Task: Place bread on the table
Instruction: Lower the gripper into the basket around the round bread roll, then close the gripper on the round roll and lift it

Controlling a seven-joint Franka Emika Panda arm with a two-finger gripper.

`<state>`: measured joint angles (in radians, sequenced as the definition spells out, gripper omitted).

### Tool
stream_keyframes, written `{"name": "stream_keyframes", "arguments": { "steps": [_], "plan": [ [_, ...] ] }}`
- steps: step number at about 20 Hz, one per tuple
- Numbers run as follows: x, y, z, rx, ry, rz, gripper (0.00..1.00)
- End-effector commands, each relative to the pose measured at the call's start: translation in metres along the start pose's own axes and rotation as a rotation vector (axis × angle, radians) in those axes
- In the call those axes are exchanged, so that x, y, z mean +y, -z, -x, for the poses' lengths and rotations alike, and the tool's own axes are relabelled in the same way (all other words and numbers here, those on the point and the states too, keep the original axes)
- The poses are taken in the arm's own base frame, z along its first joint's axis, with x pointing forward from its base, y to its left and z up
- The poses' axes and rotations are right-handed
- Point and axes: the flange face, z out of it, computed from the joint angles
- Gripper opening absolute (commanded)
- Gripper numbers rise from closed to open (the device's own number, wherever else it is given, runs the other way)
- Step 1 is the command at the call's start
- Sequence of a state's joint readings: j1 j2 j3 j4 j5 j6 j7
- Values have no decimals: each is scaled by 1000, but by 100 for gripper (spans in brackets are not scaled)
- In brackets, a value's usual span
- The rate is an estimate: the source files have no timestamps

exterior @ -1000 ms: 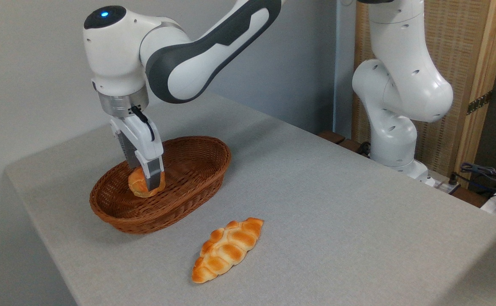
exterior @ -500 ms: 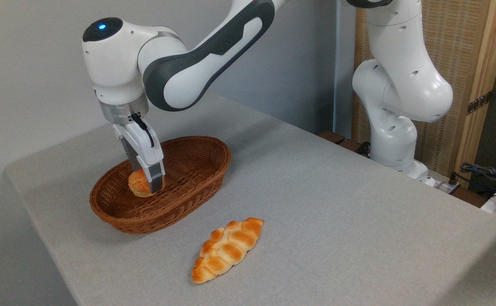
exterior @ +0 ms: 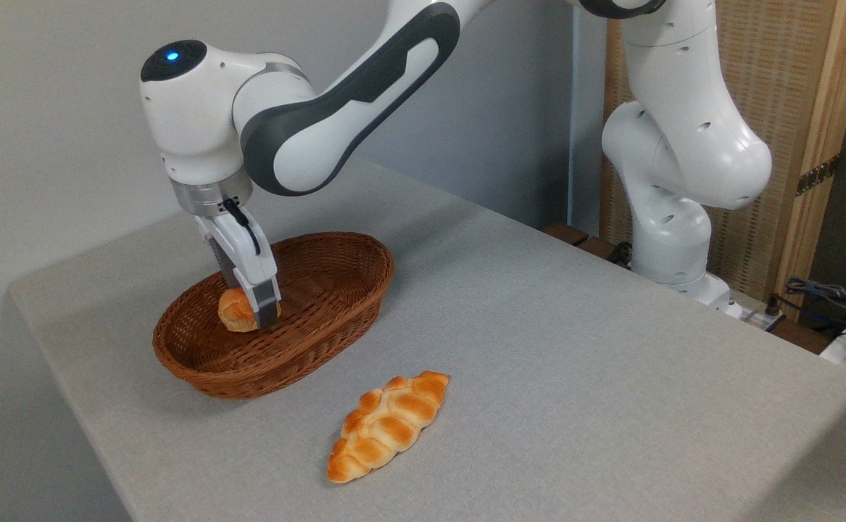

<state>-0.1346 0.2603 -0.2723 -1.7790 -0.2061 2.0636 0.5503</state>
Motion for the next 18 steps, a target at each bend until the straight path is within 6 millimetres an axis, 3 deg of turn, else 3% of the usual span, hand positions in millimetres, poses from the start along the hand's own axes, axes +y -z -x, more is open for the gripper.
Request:
{"name": "stream_keyframes", "arguments": {
  "steps": [1, 2, 4, 13, 18],
  "plan": [
    [-1, 1, -2, 4, -16, -23, 55],
    [0, 1, -3, 4, -21, -24, 47],
    [-1, 2, -2, -2, -26, -35, 43],
    [-1, 5, -2, -1, -28, -43, 44],
    [2, 37, 0, 38, -21, -76, 45]
  ]
}}
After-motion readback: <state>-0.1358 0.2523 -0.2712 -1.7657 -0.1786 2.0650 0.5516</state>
